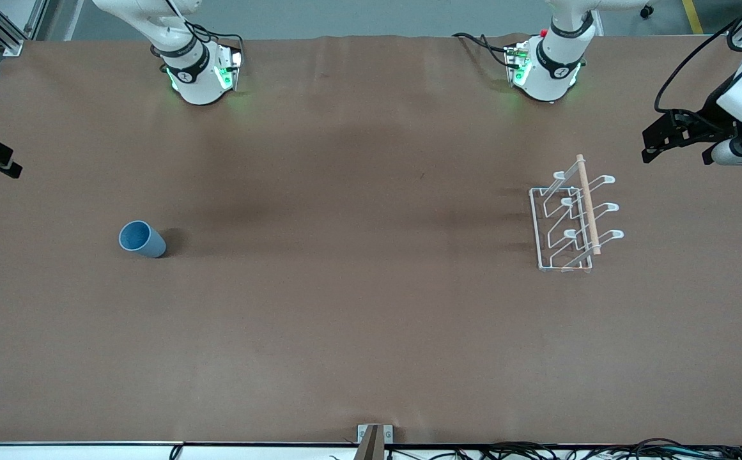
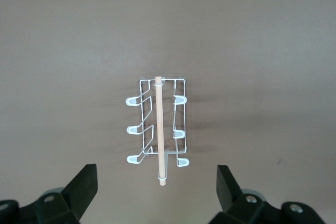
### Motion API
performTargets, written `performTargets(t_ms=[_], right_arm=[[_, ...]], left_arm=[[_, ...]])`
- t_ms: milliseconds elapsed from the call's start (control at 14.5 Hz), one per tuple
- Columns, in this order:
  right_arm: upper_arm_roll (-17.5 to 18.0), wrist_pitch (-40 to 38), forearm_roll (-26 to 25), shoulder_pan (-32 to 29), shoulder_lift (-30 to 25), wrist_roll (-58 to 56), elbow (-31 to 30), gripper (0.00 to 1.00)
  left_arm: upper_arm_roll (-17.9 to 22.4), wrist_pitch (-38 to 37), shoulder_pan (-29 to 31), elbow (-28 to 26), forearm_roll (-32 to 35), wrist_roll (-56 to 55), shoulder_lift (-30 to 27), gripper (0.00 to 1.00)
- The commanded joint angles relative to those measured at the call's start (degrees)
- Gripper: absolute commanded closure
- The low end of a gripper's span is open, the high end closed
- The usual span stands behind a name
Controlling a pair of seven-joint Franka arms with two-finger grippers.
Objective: Hang cup on cup holder
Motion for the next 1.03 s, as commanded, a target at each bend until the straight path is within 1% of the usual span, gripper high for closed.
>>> performTargets(t_ms=[0, 69, 206, 551, 964], right_arm=[[2.02, -0.01, 0.47, -1.92, -1.10, -0.23, -0.90, 0.00], [1.76, -0.10, 0.47, -1.14, -1.10, -0.23, -0.90, 0.00], [-0.60, -0.10, 0.47, 1.14, -1.10, -0.23, -0.90, 0.00], [-0.44, -0.19, 0.56, 0.01, -1.10, -0.41, -0.90, 0.00], [-0.44, -0.36, 0.56, 0.27, -1.10, -0.41, -0.99, 0.00]], left_arm=[[-0.48, 0.63, 0.62, -0.67, 0.26, 0.97, -0.71, 0.00], [-0.48, 0.63, 0.62, -0.67, 0.26, 0.97, -0.62, 0.00], [-0.48, 0.63, 0.62, -0.67, 0.26, 0.97, -0.53, 0.00], [-0.48, 0.63, 0.71, -0.67, 0.26, 0.97, -0.44, 0.00], [-0.48, 0.63, 0.71, -0.67, 0.26, 0.97, -0.35, 0.00]])
